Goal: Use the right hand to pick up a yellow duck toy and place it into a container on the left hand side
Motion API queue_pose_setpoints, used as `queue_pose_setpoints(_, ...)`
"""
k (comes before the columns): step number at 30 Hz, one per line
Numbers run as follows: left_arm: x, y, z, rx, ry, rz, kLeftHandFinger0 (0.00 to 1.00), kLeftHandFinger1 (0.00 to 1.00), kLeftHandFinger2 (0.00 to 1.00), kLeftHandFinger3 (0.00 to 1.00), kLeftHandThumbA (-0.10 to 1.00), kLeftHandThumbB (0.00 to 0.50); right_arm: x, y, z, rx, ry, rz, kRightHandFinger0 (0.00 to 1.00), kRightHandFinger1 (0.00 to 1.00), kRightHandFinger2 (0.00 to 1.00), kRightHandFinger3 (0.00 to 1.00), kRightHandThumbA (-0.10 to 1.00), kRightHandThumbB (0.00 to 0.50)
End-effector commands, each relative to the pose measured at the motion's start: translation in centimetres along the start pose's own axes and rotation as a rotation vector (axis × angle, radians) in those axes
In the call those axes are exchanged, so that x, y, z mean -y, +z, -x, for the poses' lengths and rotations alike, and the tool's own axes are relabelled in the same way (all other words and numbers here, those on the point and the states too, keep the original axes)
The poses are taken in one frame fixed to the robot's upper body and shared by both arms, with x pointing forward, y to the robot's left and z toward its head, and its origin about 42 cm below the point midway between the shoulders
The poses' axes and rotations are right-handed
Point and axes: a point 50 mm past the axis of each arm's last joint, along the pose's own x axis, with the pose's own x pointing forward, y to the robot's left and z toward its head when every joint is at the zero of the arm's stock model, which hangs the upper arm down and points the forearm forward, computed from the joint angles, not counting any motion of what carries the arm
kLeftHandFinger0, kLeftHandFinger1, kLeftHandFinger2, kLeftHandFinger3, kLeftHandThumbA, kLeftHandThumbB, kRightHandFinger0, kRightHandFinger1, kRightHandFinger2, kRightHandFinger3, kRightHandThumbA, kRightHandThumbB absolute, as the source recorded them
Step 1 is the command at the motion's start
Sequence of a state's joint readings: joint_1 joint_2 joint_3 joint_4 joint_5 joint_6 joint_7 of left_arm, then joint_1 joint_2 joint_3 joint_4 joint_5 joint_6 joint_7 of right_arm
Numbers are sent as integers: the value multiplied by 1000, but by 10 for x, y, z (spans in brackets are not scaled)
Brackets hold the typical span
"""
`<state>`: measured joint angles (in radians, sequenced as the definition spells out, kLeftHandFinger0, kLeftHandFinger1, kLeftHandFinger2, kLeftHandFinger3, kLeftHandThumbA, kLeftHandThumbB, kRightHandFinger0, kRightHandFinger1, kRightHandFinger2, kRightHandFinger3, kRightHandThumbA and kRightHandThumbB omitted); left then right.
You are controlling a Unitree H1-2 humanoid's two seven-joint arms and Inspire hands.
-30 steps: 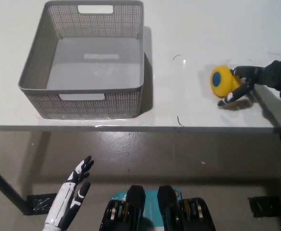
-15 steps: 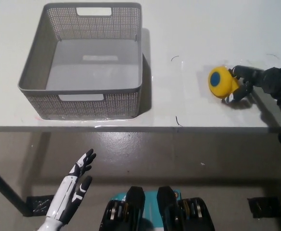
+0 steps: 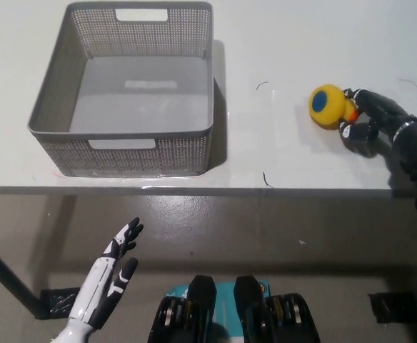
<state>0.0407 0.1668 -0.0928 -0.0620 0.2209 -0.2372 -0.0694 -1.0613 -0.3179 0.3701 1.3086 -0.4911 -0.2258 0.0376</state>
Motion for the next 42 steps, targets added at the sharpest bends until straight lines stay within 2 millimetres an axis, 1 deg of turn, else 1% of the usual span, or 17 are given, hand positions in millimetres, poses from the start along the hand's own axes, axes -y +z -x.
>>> queue_pose_setpoints(1, -10, 11, -8, 52, 1, -26, 1000, 1000, 1000, 1000, 1000, 108, 24, 21, -5, 106, -119, -44, 166, 560, 856, 765, -100, 142)
queue_pose_setpoints(2, -10, 11, -8, 52, 1, -27, 1000, 1000, 1000, 1000, 1000, 108, 27, 22, -5, 110, -136, -52, 132, 520, 806, 704, -100, 149)
queue_pose_setpoints(5, -10, 11, -8, 54, 4, -20, 1000, 1000, 1000, 1000, 1000, 109, 42, 27, -5, 137, -199, -64, 112, 483, 753, 688, -100, 127)
queue_pose_setpoints(8, -10, 12, -9, 59, 7, -21, 1000, 1000, 1000, 1000, 1000, 107, 56, 32, -5, 156, -252, -95, 70, 454, 768, 825, -100, 97)
queue_pose_setpoints(9, -10, 12, -9, 58, 7, -20, 1000, 1000, 1000, 1000, 1000, 105, 66, 36, -5, 175, -278, -109, 63, 476, 827, 908, -100, 82)
queue_pose_setpoints(10, -11, 12, -9, 55, 5, -18, 1000, 1000, 1000, 1000, 1000, 105, 75, 40, -4, 207, -318, -133, 119, 444, 741, 862, -100, 90)
queue_pose_setpoints(11, -11, 12, -9, 53, 5, -17, 1000, 1000, 1000, 1000, 1000, 106, 80, 43, -4, 216, -336, -142, 83, 346, 621, 799, -100, 94)
queue_pose_setpoints(13, -11, 11, -8, 56, 6, -22, 1000, 1000, 1000, 1000, 1000, 102, 95, 51, -3, 244, -377, -171, 1, 260, 584, 800, -100, 94)
queue_pose_setpoints(15, -11, 11, -8, 52, 8, -21, 1000, 1000, 1000, 1000, 1000, 102, 111, 61, -2, 262, -407, -180, 0, 281, 631, 858, -100, 88)
queue_pose_setpoints(19, -11, 11, -7, 49, 8, -30, 1000, 1000, 1000, 1000, 1000, 99, 134, 81, 0, 301, -448, -225, 0, 366, 734, 885, -100, 88)
queue_pose_setpoints(22, -11, 10, -7, 50, 8, -26, 1000, 1000, 1000, 1000, 1000, 105, 157, 104, 4, 329, -490, -292, 4, 397, 765, 877, -100, 93)
queue_pose_setpoints(25, -12, 10, -7, 50, 9, -30, 1000, 1000, 1000, 1000, 1000, 94, 168, 124, 6, 377, -495, -343, 6, 429, 801, 888, -100, 78)
queue_pose_setpoints(30, -11, 9, -5, 43, 12, -27, 1000, 1000, 1000, 1000, 1000, 95, 170, 154, 6, 448, -486, -354, 25, 445, 799, 868, -100, 103)
queue_pose_setpoints(31, -11, 9, -5, 43, 11, -24, 1000, 1000, 1000, 1000, 1000, 92, 167, 168, 5, 469, -479, -340, 13, 434, 786, 853, -100, 101)
queue_pose_setpoints(37, -7, 6, 7, 20, 0, -17, 1000, 1000, 1000, 1000, 1000, 96, 137, 199, -4, 521, -402, -328, 44, 481, 822, 861, -100, 101)
queue_pose_setpoints(39, -5, 5, 8, 22, -3, -15, 1000, 1000, 1000, 1000, 1000, 79, 127, 213, -7, 518, -382, -332, 64, 500, 842, 878, -100, 112)
queue_pose_setpoints(42, -2, 5, 8, 20, -8, -5, 1000, 1000, 1000, 1000, 1000, 97, 112, 237, -10, 526, -353, -313, 24, 430, 765, 842, -100, 125)
